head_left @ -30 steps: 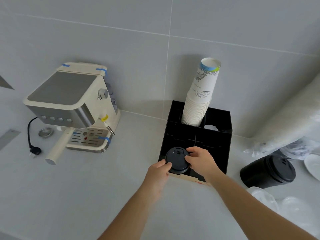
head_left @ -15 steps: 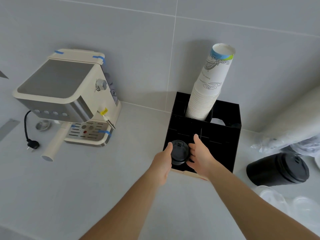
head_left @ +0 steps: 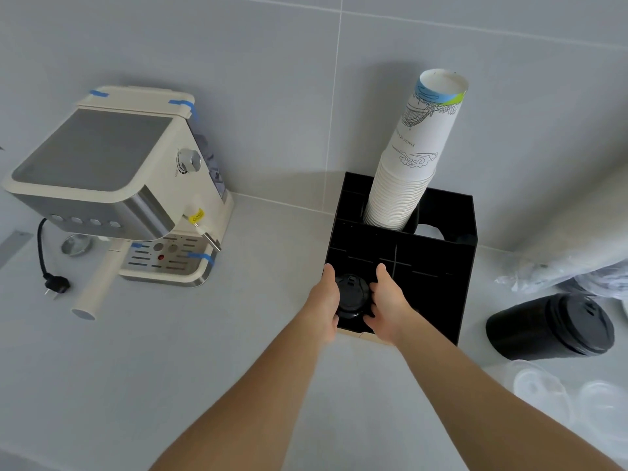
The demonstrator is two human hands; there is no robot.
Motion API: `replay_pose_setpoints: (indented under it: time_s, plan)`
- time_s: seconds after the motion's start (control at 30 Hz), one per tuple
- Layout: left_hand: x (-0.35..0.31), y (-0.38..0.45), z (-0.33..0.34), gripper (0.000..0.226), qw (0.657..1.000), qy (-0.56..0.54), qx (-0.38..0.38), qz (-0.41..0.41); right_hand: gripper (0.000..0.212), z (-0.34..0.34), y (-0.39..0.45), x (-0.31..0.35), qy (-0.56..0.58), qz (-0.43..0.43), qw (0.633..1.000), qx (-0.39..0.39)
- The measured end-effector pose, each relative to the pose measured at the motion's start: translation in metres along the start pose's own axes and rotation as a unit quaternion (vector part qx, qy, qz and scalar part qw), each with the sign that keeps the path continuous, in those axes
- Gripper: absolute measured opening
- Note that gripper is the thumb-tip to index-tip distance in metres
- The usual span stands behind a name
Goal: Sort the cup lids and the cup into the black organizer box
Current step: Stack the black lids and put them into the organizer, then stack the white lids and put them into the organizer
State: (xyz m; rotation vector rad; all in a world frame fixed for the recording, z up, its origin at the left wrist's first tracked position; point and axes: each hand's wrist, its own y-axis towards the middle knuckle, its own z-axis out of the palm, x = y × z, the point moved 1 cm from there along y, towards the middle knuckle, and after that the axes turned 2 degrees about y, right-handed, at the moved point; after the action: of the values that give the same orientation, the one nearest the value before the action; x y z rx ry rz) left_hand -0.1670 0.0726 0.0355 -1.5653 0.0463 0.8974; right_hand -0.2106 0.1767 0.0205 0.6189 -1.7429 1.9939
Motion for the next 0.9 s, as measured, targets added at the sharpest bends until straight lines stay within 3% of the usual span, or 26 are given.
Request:
replay_pose_setpoints:
  time_s: [0.73, 0.9]
  plan:
    - [0.003, -0.013, -0.013, 0.076, 0.999, -0.024, 0.019, 0.018, 0.069, -0.003, -0.036, 0.015, 0.028, -0.007, 0.999, 0.024]
    - [0.001, -0.034, -0.026, 0.063, 0.997, -0.044, 0.055, 0.023, 0.073, -0.012, -0.061, 0.024, 0.051, -0.017, 0.997, 0.054]
